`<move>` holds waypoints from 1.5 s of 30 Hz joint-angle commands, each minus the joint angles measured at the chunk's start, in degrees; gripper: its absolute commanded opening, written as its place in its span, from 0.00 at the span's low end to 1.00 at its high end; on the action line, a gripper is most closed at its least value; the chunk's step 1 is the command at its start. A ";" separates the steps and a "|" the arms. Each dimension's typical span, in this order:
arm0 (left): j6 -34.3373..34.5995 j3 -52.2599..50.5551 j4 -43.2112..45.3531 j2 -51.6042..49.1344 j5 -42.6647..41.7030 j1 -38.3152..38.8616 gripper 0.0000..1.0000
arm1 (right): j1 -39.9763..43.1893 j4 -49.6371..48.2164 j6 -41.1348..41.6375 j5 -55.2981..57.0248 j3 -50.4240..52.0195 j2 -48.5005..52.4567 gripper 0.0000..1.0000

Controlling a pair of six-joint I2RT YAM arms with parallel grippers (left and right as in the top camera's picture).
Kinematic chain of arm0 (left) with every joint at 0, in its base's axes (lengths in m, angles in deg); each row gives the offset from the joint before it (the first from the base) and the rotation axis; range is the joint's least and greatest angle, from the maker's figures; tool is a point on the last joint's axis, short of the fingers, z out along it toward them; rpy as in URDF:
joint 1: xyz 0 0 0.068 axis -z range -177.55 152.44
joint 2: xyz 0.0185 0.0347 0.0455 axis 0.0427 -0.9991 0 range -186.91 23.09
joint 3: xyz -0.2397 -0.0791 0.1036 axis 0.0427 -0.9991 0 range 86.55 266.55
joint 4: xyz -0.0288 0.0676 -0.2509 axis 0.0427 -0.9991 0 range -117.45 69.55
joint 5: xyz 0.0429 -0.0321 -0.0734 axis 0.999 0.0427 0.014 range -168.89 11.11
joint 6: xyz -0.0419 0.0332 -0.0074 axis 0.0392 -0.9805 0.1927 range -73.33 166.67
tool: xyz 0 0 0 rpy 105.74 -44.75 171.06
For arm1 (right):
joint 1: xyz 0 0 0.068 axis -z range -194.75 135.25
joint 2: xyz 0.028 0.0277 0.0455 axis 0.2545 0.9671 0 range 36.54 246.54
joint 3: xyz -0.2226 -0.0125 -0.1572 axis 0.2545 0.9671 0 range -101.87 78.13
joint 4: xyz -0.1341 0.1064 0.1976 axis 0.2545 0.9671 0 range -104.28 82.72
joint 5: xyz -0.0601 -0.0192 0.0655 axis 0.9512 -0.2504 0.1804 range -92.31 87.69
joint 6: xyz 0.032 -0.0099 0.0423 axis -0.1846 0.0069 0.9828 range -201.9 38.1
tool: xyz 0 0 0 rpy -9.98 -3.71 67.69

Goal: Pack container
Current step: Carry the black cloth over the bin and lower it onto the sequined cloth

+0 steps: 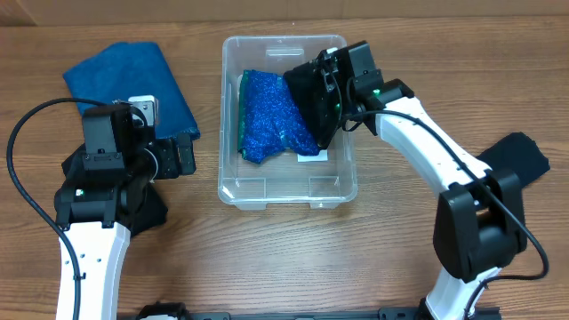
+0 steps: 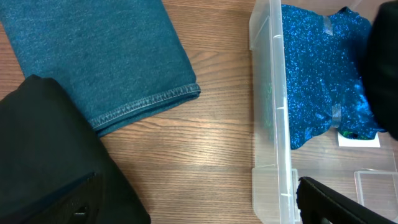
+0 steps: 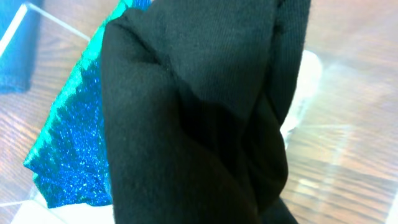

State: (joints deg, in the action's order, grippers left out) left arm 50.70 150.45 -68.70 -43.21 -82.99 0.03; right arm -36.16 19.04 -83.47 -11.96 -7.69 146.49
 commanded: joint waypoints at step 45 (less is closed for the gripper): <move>-1.27 1.18 -0.52 0.02 0.09 -0.46 1.00 | -3.39 15.45 -0.20 7.87 -18.47 -2.99 0.51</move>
State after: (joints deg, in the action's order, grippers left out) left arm 50.70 150.45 -69.18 -43.21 -82.99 0.03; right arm -38.32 32.29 -79.01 0.87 -24.23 147.19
